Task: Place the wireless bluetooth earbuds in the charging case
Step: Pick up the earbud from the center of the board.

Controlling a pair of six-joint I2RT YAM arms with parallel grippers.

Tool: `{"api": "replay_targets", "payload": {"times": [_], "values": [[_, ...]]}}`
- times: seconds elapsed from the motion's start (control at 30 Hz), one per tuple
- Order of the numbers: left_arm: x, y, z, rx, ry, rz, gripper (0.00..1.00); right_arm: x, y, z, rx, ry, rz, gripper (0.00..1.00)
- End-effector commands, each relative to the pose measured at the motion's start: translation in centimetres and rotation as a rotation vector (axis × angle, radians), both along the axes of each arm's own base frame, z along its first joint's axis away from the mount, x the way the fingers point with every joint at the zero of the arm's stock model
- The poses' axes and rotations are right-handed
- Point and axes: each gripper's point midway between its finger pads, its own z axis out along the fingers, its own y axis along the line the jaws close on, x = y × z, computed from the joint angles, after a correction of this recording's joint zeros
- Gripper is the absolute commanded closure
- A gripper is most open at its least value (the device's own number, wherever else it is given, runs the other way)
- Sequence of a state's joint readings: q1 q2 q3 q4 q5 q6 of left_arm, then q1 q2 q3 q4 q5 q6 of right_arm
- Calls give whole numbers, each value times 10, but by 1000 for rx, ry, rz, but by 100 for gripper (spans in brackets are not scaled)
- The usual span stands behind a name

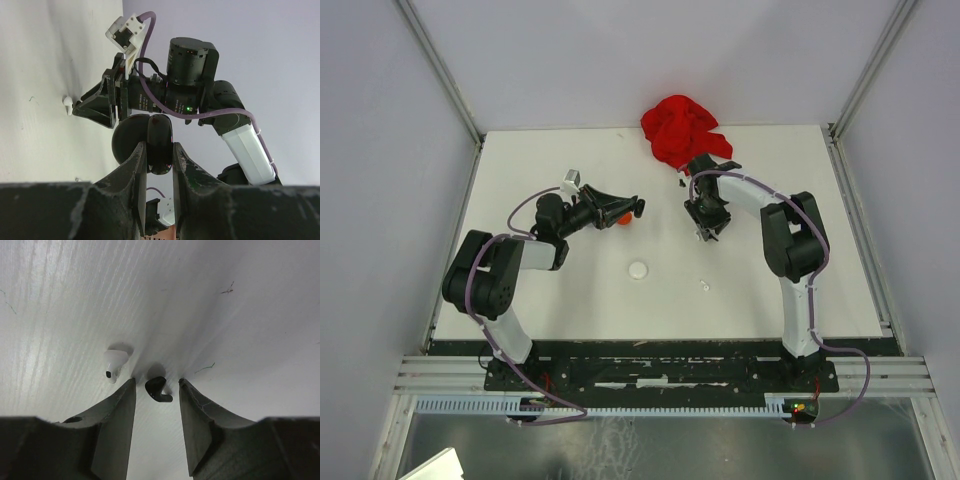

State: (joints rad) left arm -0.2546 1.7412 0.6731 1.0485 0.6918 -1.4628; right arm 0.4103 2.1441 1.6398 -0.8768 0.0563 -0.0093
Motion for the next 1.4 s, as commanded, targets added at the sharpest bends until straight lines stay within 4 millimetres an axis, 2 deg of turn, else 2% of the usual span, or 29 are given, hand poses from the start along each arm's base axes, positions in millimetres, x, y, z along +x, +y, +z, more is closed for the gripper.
{"api": "replay_targets", "payload": {"times": [0.0,0.63,0.87,0.97,1.07,1.27,1.37], "values": [[0,-3,12,14,-93,-27,97,13,4,7,20,-29,4,53],[-1,-3,12,14,-92,-26,97,12,1,0,24,-10,-18,67],[-2,-3,12,16,-94,-27,97,15,2,7,35,-26,-32,84],[-1,-3,11,18,-92,-27,97,20,6,21,64,-74,-45,89],[-2,-4,9,22,-90,-31,97,29,15,44,136,-161,-46,93],[-6,-18,3,21,-75,-60,97,43,47,110,393,-415,-20,96],[-9,-26,0,5,-65,-80,97,39,62,147,539,-540,12,97]]}}
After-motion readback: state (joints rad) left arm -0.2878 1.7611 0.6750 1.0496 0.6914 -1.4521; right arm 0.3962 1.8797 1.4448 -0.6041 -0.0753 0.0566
